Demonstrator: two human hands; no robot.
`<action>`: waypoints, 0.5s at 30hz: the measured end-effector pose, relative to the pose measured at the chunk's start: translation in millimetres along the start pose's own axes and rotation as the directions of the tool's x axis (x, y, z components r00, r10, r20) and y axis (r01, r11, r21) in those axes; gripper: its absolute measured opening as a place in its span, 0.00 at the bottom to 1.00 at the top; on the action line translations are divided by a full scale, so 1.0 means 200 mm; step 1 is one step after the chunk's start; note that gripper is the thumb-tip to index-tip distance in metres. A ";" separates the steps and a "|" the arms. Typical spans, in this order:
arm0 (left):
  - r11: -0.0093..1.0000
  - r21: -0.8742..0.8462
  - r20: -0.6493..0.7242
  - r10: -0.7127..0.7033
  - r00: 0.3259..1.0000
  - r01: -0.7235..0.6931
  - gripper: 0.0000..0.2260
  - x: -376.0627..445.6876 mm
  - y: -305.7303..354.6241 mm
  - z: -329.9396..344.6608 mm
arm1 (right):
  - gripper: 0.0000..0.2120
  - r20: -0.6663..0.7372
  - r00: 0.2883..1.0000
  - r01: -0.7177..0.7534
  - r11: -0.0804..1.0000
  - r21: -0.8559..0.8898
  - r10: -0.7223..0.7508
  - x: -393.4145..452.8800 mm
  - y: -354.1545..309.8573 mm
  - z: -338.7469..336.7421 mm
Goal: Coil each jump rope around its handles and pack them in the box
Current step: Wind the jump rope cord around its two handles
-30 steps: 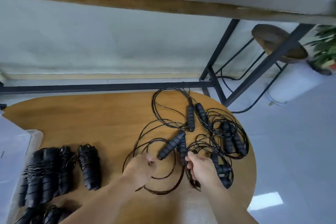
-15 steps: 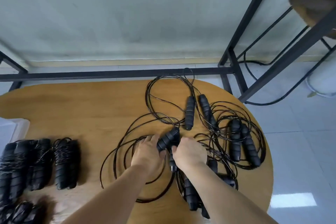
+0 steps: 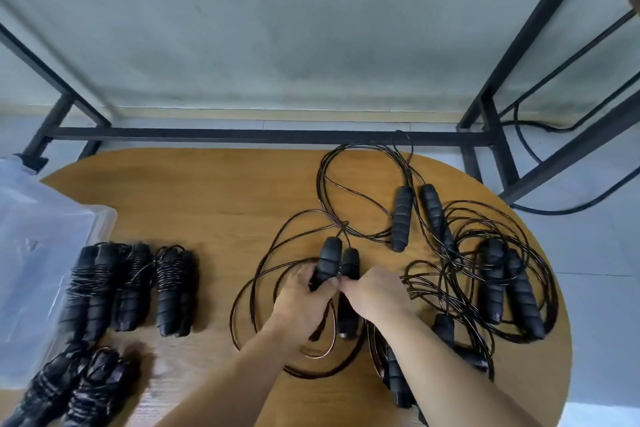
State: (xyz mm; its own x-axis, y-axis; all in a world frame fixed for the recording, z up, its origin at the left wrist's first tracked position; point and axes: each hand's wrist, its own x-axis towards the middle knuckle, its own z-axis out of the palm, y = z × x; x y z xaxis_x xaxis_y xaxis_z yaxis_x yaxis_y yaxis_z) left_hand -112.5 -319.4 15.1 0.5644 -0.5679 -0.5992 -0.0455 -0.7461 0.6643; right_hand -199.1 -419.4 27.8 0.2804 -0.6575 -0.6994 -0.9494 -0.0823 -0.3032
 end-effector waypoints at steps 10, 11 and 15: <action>0.919 -0.389 -0.062 -0.101 0.993 0.070 0.12 -0.28 0.10 -0.49 | 0.16 0.119 0.988 0.015 0.835 0.551 -0.096 -0.49 -0.23 -0.08; 0.916 -0.394 -0.065 -0.100 0.993 0.067 0.12 -0.32 0.11 -0.56 | 0.15 0.124 0.987 0.009 0.810 0.586 -0.101 -0.55 -0.27 -0.10; 0.896 -0.441 0.016 -0.060 0.998 0.061 0.19 -0.46 0.15 -0.76 | 0.12 0.094 0.981 0.062 0.726 0.685 -0.172 -0.74 -0.39 -0.16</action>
State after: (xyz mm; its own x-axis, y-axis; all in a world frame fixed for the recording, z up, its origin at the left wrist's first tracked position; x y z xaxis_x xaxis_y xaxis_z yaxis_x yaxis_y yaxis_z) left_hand -39.8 -236.7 157.9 0.5531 -0.5273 -0.6450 0.3567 -0.5497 0.7554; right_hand -171.0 -339.7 176.3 0.4512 -0.5606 -0.6944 -0.5748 0.4127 -0.7067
